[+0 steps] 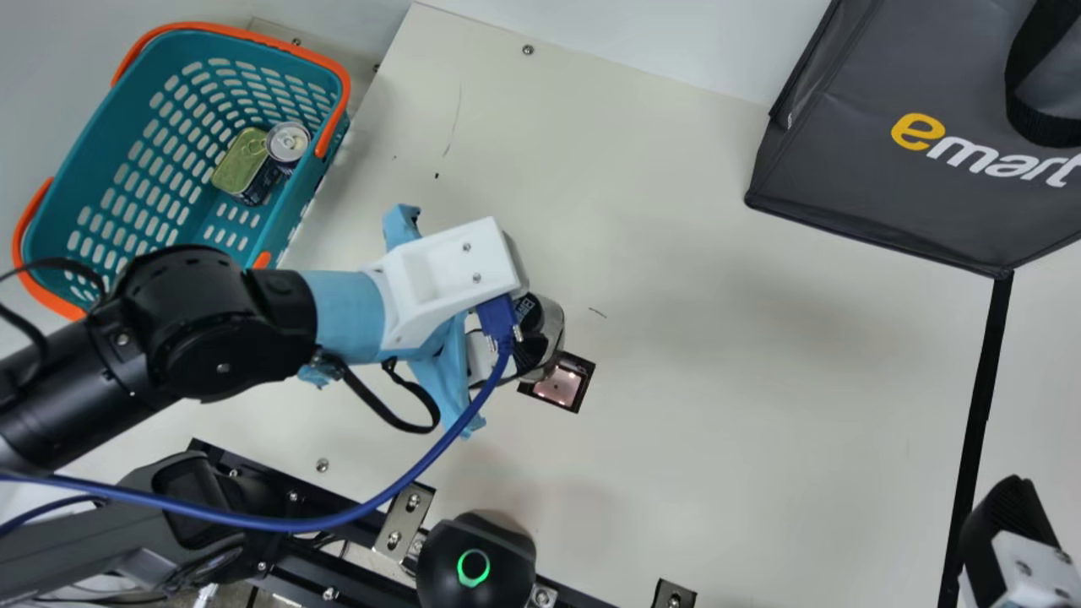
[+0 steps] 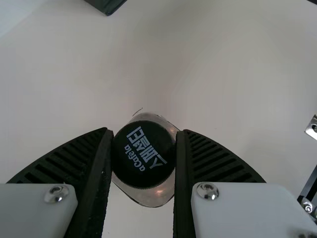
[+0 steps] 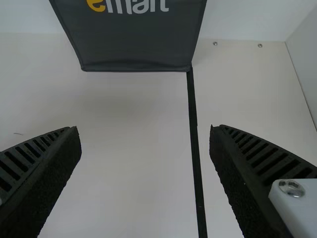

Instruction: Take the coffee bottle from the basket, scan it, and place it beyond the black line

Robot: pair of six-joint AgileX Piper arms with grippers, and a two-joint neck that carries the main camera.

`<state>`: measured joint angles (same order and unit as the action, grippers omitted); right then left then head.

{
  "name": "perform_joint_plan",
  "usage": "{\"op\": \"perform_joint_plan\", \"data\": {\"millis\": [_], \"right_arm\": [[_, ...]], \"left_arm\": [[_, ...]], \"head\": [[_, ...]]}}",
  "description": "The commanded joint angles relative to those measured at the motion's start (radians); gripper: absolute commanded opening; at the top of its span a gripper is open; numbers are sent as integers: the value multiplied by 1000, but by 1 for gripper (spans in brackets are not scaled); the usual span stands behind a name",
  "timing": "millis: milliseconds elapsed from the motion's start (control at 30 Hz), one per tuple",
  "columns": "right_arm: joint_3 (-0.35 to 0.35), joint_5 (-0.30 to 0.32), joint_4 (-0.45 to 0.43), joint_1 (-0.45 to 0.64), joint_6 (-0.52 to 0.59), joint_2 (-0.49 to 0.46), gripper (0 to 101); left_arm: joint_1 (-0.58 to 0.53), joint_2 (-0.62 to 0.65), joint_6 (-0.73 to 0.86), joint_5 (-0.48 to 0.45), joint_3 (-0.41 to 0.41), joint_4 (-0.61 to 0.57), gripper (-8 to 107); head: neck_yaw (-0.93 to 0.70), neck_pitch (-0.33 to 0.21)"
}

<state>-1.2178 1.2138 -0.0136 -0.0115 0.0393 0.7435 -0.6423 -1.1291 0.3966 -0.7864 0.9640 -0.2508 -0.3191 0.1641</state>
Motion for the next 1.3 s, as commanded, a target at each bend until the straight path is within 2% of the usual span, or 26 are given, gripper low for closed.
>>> {"op": "perform_joint_plan", "data": {"millis": [0, 467, 1267], "right_arm": [[0, 0, 0, 0, 0, 0, 91], [0, 1, 0, 0, 0, 0, 91], [0, 1, 0, 0, 0, 0, 91]], "left_arm": [[-1, 3, -3, -6, 2, -2, 10], [-39, 37, -53, -35, -3, 9, 10], [-156, 92, -180, -17, -88, 68, 10]], "head": [[-2, -26], [-2, -26], [-2, -26]]}}
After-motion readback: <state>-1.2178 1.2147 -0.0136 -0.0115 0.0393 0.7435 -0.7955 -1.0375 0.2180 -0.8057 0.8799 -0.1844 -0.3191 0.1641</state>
